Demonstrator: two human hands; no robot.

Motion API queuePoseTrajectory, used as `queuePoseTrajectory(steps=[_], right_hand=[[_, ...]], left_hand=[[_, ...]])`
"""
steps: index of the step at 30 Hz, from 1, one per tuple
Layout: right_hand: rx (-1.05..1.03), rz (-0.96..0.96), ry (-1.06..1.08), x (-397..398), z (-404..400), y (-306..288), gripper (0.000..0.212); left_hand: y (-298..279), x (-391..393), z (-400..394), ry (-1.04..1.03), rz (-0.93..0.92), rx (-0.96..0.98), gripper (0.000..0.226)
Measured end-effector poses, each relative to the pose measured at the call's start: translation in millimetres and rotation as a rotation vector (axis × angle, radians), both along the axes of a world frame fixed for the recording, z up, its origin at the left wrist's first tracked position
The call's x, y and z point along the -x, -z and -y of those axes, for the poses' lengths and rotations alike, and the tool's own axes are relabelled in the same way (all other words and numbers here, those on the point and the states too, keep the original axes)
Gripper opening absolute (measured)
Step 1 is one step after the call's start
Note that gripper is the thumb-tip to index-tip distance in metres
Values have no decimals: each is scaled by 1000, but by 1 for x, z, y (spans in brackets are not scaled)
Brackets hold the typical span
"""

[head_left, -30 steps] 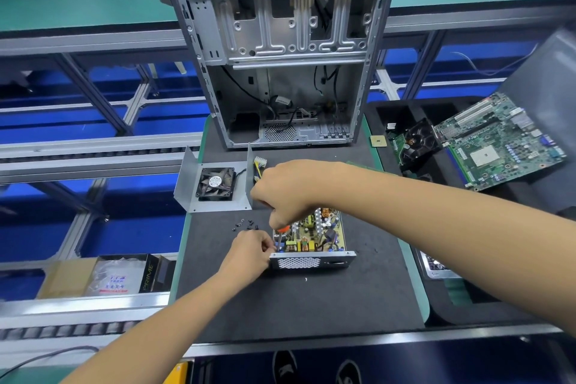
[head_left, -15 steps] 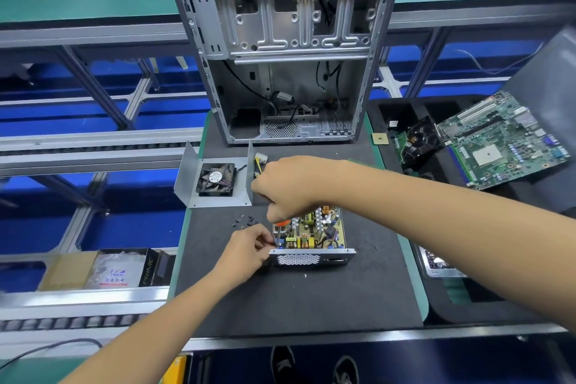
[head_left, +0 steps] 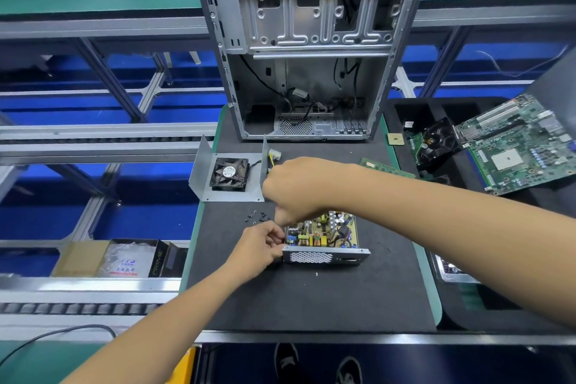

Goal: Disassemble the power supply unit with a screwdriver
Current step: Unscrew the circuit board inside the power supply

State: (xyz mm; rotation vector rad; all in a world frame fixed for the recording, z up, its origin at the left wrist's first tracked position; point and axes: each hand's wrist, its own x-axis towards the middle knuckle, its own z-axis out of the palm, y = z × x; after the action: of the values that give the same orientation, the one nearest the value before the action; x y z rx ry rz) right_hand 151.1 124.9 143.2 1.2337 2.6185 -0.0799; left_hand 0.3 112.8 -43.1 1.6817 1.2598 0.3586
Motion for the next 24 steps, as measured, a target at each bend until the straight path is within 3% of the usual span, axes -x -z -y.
queuePoseTrajectory(steps=[3,24], right_hand=[[10,-24,4,-1,0,-4,33],[-42,22,-44,12,4,0,35]], left_hand=[[-1,-1,-1,13,-12,-28,26],[-9,-1,5,81,-17,-50,30]])
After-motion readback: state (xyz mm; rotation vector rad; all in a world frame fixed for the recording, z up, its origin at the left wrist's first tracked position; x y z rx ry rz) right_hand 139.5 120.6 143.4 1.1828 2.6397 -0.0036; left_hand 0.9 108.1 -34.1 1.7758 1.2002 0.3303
